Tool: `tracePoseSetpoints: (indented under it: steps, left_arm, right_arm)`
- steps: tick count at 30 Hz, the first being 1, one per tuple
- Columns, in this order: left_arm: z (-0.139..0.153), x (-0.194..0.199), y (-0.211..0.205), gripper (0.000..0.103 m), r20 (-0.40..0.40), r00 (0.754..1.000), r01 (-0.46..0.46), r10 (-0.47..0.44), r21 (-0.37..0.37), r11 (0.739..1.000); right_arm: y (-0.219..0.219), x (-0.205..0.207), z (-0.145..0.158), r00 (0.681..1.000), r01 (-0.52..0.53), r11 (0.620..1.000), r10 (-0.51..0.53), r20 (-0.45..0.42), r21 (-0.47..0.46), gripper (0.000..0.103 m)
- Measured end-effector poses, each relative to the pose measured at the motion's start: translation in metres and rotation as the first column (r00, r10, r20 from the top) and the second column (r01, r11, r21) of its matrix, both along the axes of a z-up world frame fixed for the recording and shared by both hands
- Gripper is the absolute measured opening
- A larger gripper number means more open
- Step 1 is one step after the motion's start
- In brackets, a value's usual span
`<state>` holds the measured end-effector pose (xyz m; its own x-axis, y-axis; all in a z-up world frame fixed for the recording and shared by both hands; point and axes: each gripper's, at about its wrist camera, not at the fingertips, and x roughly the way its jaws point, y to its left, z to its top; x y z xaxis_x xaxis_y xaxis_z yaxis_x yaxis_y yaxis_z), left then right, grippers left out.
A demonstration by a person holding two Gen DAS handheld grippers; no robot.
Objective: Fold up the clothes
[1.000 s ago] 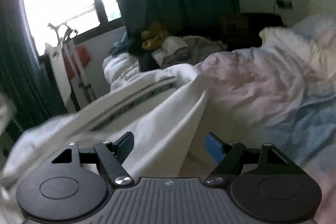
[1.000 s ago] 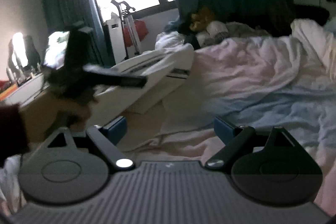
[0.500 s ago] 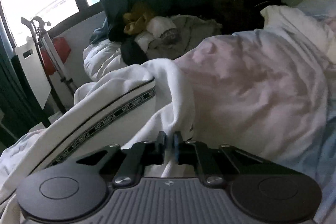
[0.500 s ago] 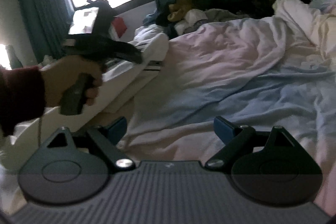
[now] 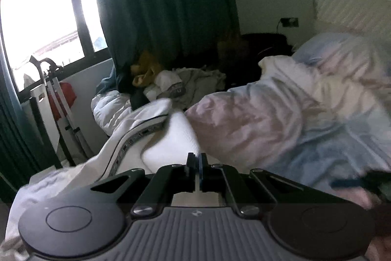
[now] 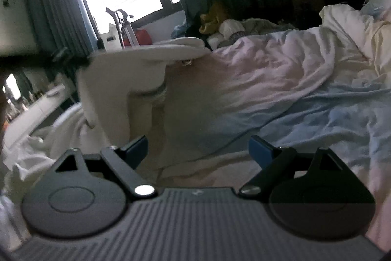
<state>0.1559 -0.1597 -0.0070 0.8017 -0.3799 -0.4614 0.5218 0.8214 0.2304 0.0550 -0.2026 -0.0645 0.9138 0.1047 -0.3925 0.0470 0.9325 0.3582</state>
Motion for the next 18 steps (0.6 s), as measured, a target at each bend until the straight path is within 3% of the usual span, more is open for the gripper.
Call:
tracePoseSetpoints:
  steps: [3, 8, 10, 13, 15, 18]
  left_arm:
    - [-0.014, -0.054, 0.022, 0.002, -0.033, 0.999, 0.018, -0.019, -0.027, 0.999]
    - [-0.059, -0.115, 0.050, 0.002, -0.154, 0.988, -0.018, 0.001, -0.111, 0.994]
    - [-0.077, -0.126, 0.061, 0.002, -0.187, 0.982, -0.055, 0.027, -0.143, 0.988]
    - [-0.076, -0.124, 0.075, 0.002, -0.206, 0.977, -0.092, 0.050, -0.200, 0.976]
    - [-0.072, -0.119, 0.084, 0.002, -0.220, 0.974, -0.115, 0.061, -0.242, 0.963]
    - [-0.069, -0.112, 0.091, 0.002, -0.233, 0.970, -0.134, 0.066, -0.289, 0.948]
  right_arm:
    - [-0.002, -0.004, 0.004, 1.000, -0.003, 1.000, 0.002, 0.028, 0.030, 0.091]
    - [-0.011, -0.013, 0.007, 0.998, -0.018, 0.983, 0.008, 0.054, 0.181, 0.090]
    - [-0.016, -0.013, 0.004, 0.998, -0.034, 0.963, 0.020, 0.055, 0.269, 0.090]
    - [-0.022, -0.003, -0.003, 0.999, -0.042, 0.922, 0.028, 0.042, 0.386, 0.087]
    - [-0.025, 0.015, -0.007, 0.999, -0.044, 0.903, 0.038, 0.022, 0.428, 0.074]
    - [-0.033, 0.054, -0.015, 0.999, -0.030, 0.890, 0.042, -0.017, 0.455, 0.063]
